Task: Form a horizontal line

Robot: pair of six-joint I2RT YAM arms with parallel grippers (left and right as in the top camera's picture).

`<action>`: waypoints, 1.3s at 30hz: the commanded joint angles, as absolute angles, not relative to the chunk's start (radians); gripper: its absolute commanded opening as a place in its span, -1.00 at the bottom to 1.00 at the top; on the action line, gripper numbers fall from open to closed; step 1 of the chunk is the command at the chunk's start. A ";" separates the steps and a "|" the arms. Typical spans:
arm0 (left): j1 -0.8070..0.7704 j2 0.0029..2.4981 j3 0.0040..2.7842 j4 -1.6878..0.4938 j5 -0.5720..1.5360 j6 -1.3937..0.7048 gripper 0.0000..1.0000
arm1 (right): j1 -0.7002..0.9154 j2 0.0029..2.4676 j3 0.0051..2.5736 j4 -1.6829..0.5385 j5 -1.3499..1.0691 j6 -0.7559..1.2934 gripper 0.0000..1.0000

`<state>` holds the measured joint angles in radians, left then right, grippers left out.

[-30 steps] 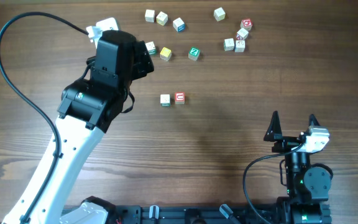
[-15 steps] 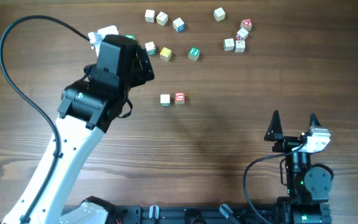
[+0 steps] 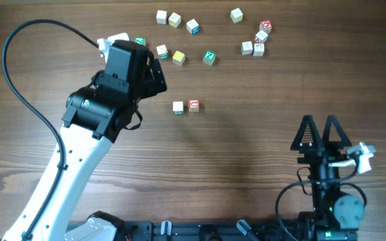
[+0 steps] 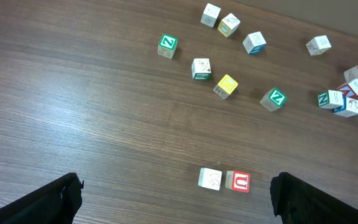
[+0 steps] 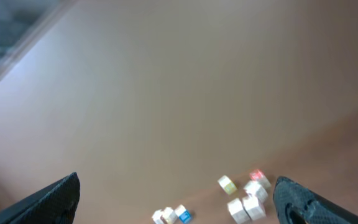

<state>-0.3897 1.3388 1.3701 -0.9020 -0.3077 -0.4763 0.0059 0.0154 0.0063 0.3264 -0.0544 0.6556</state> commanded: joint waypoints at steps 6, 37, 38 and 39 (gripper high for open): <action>-0.384 1.330 1.378 -0.902 -0.297 -0.478 1.00 | 0.012 0.191 0.228 0.276 -0.114 0.468 0.99; -0.384 1.330 1.378 -0.903 -0.297 -0.478 1.00 | 0.057 1.755 1.598 -0.665 -0.486 0.234 0.99; -0.384 1.330 1.378 -0.903 -0.297 -0.478 1.00 | 0.073 1.773 1.605 -0.662 -0.460 0.234 0.99; -0.384 1.330 1.378 -0.903 -0.297 -0.478 1.00 | 0.090 1.792 1.618 -0.660 -0.410 0.225 0.99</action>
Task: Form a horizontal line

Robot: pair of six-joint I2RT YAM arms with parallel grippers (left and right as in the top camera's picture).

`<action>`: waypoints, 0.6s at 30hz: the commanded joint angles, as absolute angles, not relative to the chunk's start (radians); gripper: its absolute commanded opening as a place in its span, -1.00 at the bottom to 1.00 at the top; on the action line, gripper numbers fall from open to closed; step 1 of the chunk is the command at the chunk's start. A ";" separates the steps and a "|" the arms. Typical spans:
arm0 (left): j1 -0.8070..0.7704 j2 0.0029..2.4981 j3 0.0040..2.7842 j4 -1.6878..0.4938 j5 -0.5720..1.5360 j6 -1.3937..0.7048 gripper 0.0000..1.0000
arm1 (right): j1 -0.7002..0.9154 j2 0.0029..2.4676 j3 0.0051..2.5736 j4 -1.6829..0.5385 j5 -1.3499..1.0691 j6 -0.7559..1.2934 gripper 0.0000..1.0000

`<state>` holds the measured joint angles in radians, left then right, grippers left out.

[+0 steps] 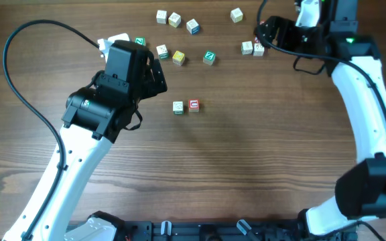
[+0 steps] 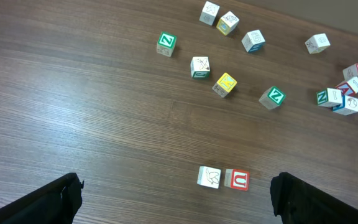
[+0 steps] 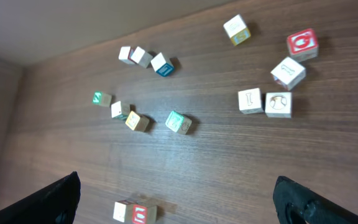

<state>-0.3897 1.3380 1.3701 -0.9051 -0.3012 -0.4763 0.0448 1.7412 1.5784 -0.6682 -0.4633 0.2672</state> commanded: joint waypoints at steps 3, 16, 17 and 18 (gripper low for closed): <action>-0.384 1.330 1.378 -0.903 -0.297 -0.478 1.00 | 0.138 1.880 1.681 -0.659 -0.267 0.205 0.99; -0.384 1.330 1.378 -0.903 -0.297 -0.478 1.00 | 0.173 2.291 1.854 -0.516 -0.179 0.183 0.98; -0.384 1.330 1.378 -0.903 -0.297 -0.478 1.00 | 0.173 2.305 1.854 -0.490 -0.179 0.183 0.98; -0.384 1.330 1.378 -0.903 -0.297 -0.478 1.00 | 0.173 2.320 1.854 -0.466 -0.177 0.183 0.99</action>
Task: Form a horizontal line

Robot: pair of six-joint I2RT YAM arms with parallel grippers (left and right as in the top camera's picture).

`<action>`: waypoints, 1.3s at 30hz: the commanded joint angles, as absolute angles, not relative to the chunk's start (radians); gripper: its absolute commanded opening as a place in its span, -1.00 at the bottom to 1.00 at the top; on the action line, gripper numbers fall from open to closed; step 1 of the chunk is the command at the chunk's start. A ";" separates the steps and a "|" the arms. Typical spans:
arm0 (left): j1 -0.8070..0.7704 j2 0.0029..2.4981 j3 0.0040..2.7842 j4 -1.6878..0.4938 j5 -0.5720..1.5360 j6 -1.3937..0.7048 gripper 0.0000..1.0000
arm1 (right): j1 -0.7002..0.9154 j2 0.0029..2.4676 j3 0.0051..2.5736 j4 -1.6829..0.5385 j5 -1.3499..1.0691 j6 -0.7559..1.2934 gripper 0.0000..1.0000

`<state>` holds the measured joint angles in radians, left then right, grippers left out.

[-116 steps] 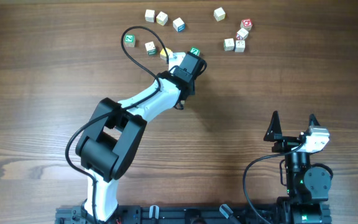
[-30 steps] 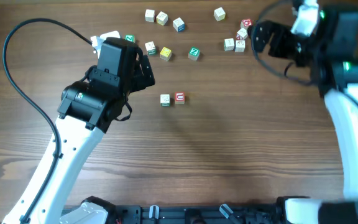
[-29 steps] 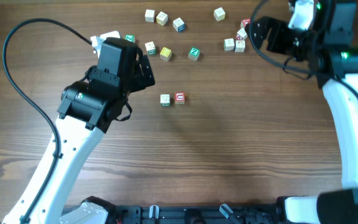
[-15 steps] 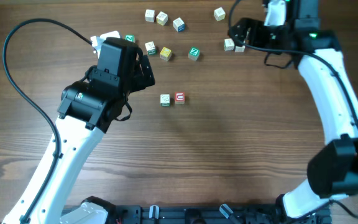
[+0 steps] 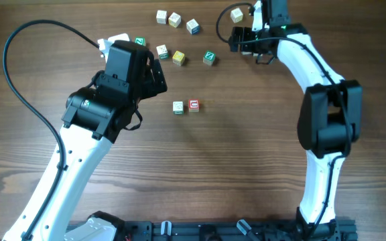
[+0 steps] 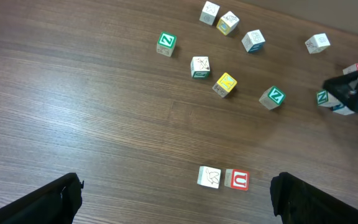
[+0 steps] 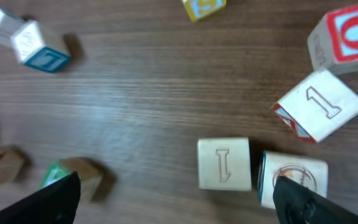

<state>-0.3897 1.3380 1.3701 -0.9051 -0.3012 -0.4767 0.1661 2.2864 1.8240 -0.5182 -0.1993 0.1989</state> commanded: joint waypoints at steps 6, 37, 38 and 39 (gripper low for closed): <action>-0.384 1.330 1.378 -0.903 -0.297 -0.478 1.00 | 0.178 2.370 1.854 -0.366 -0.176 0.183 0.99; -0.384 1.330 1.378 -0.903 -0.297 -0.478 1.00 | 0.216 2.268 1.854 -0.522 -0.016 0.168 -0.38; -0.384 1.330 1.378 -0.903 -0.297 -0.478 1.00 | 0.216 2.253 1.854 -0.538 -0.016 0.169 -0.41; -0.384 1.330 1.378 -0.903 -0.297 -0.478 1.00 | 0.216 2.244 1.854 -0.545 -0.015 0.176 -0.42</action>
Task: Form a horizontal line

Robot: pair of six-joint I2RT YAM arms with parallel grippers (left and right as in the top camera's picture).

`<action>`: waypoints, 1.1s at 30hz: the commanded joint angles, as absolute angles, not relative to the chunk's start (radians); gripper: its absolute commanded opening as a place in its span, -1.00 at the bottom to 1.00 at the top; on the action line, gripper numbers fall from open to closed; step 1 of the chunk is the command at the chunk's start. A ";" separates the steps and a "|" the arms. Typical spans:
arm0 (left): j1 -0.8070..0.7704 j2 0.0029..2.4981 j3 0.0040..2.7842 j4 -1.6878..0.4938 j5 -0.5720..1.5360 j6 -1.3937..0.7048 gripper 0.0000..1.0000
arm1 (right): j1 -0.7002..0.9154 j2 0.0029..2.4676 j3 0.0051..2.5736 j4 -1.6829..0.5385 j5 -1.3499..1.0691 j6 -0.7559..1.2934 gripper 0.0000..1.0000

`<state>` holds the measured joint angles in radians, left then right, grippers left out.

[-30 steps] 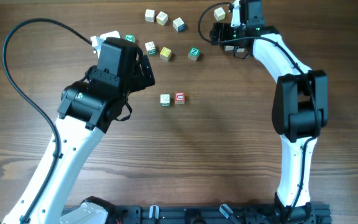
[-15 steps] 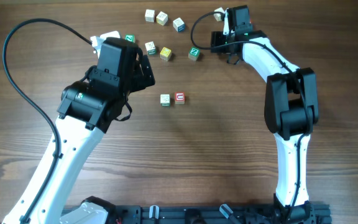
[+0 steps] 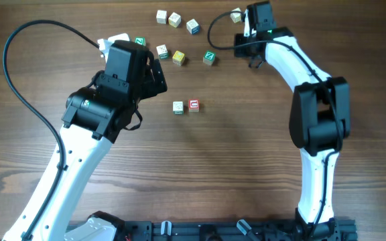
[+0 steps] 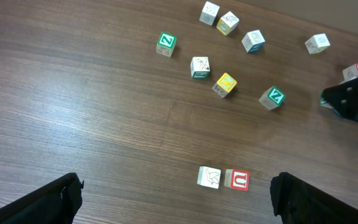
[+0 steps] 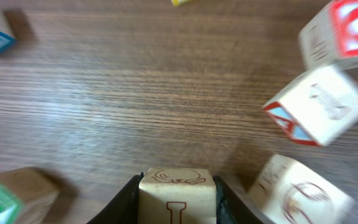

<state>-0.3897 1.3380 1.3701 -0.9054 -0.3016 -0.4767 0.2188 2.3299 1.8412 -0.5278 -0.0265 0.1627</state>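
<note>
A white picture block (image 4: 210, 177) and a red U block (image 4: 237, 180) lie side by side mid-table, also visible as the white block (image 3: 177, 107) and the U block (image 3: 194, 105). My right gripper (image 5: 178, 190) is at the back right cluster, shut on a wooden I block (image 5: 178, 199), with one finger (image 5: 129, 196) on each side of it. From overhead the right gripper (image 3: 248, 47) hides that block. My left gripper (image 4: 176, 199) hangs open high over the table, left of the pair, nothing between its fingers.
Loose blocks are scattered along the back: a green Z (image 4: 166, 43), a yellow one (image 4: 226, 84), another green Z (image 4: 272, 98), a blue-sided one (image 4: 253, 40). Right beside the held block sit a ball-picture block (image 5: 297, 183), a number 1 block (image 5: 319, 106) and a red block (image 5: 340, 31).
My right gripper was open a little above the I block and its neighbour; now it is lower and shut on the I block. The left arm and the middle pair have not moved.
At first my right arm stood folded at the front right, its gripper open. Then it was stretched over the back right cluster, looking down on the blocks. Then it hung close over the I block, and now it grips that block. The left arm stayed put throughout.
</note>
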 commanded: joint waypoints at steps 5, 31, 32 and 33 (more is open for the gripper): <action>-0.384 1.330 1.378 -0.903 -0.297 -0.478 1.00 | 0.216 2.210 1.854 -0.622 -0.023 0.217 -0.42; -0.384 1.330 1.378 -0.903 -0.297 -0.478 1.00 | 0.516 2.164 1.695 -0.878 -0.078 0.532 -0.60; -0.384 1.330 1.378 -0.903 -0.297 -0.478 1.00 | 0.516 2.164 1.695 -0.878 -0.078 0.535 -0.60; -0.384 1.330 1.378 -0.903 -0.297 -0.478 1.00 | 0.516 2.164 1.695 -0.878 -0.078 0.540 -0.59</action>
<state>-0.3897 1.3380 1.3701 -0.9051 -0.3012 -0.4767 0.5190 2.1876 1.7035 -0.8833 -0.1028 0.5034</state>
